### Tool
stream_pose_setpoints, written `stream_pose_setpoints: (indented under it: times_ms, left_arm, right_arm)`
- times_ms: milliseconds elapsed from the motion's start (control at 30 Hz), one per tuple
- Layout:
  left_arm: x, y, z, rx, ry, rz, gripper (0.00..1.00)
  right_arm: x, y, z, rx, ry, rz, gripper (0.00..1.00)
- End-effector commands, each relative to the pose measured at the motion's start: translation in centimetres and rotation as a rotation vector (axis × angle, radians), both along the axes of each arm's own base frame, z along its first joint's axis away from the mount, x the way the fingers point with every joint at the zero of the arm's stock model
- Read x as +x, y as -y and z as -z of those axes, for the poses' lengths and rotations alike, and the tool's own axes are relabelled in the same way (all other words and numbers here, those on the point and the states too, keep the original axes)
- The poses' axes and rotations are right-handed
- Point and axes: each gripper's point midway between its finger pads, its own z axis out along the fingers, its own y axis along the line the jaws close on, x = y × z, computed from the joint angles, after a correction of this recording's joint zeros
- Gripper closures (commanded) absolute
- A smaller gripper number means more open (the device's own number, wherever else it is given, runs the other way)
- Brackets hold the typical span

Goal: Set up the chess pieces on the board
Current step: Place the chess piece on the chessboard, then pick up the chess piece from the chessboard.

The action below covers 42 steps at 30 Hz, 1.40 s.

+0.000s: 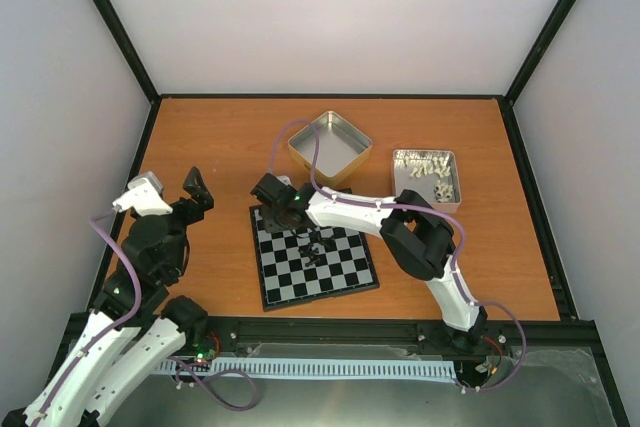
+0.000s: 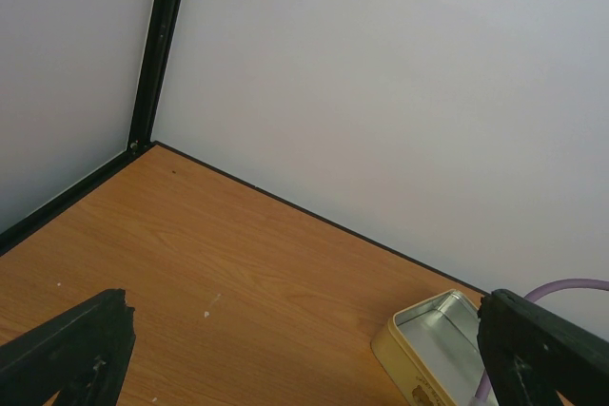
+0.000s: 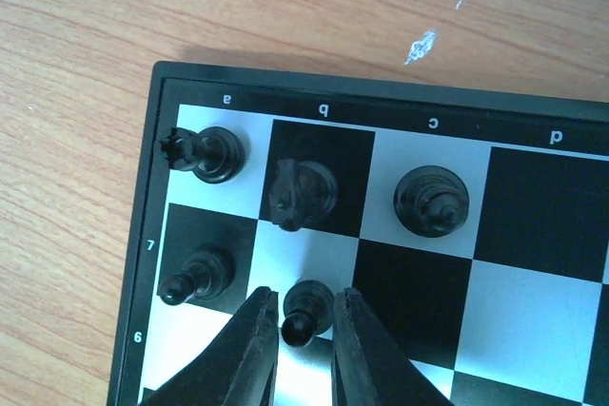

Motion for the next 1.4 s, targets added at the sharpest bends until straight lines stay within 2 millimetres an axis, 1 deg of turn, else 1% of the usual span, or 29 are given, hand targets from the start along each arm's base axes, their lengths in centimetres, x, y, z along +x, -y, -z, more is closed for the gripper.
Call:
stream_pose_setpoints:
  times_ms: [0,167,233,300,333,367,467,533,567,633,800,900,967,1000,1100,1133,1233,1300,1367]
  left_arm:
    - [-0.1,-0.2,-1.1,-0.001,0.024,-0.004,0.0]
    - [0.0,0.0,-1.2,0.001,0.026,0.008,0.0]
    - [0.1,0.3,-1.2,0.005,0.029,0.022,0.0]
    - [0.2,0.8,-1.3,0.011,0.031,0.048,0.0]
    - [0.3,1.0,-1.3,0.018,0.032,0.059,0.0]
    - [0.4,1.2,-1.3,0.022,0.032,0.067,0.0]
    - [0.7,1.8,-1.4,0.035,0.033,0.094,0.0]
    - [0.8,2.1,-1.5,0.044,0.036,0.109,0.0]
    - [0.9,2.3,-1.6,0.047,0.038,0.118,0.0]
    - [1.0,2.6,-1.7,0.055,0.043,0.135,0.0]
    - [1.1,4.0,-2.1,0.08,0.065,0.214,0.0]
    - [1.1,4.9,-2.7,0.1,0.084,0.261,0.0]
    - [1.1,5.6,-3.1,0.119,0.099,0.3,0.0]
    - [1.1,6.0,-3.8,0.116,0.125,0.32,0.0]
    - [1.2,7.7,-3.9,0.098,0.111,0.407,0.0]
    - [1.3,8.1,-3.2,0.088,0.073,0.427,0.0]
    - [1.0,10.3,-1.3,0.005,-0.02,0.545,0.0]
    - [0.7,12.2,1.2,-0.053,-0.108,0.639,0.0]
    - [0.3,13.5,3.9,-0.116,-0.199,0.698,0.0]
  right_arm:
    - [0.5,-0.8,-1.3,0.036,0.015,-0.012,0.81]
    - [0.2,-1.3,-4.1,0.11,0.027,-0.031,0.77]
    - [-0.1,-1.0,-5.1,0.126,0.033,-0.03,0.75]
    - [-0.4,-0.1,-5.8,0.132,0.04,-0.017,0.73]
    - [-0.6,0.5,-6.0,0.132,0.043,-0.009,0.72]
    - [-0.8,1.1,-6.7,0.137,0.051,-0.001,0.71]
    - [-1.7,3.3,-6.8,0.117,0.054,0.017,0.7]
    - [-2.6,5.5,-6.1,0.076,0.044,0.04,0.7]
    - [-2.8,6.2,-6.4,0.073,0.048,0.05,0.7]
    - [-3.7,8.5,-5.5,0.031,0.039,0.076,0.69]
    - [-5.3,13.1,-5.0,-0.021,0.048,0.132,0.68]
    - [-6.0,15.0,-5.6,-0.021,0.075,0.152,0.68]
    - [-6.5,16.3,-5.4,-0.011,0.087,0.162,0.66]
    - [-6.7,16.6,-5.4,0.005,0.095,0.164,0.64]
    - [-7.4,17.4,-5.5,0.054,0.114,0.146,0.56]
    - [-7.6,17.5,-5.6,0.071,0.12,0.14,0.54]
    - [-8.4,17.6,-5.4,0.116,0.118,0.107,0.48]
    - [-9.0,17.2,-5.2,0.15,0.103,0.079,0.46]
    - [-9.3,16.6,-4.9,0.183,0.083,0.061,0.46]
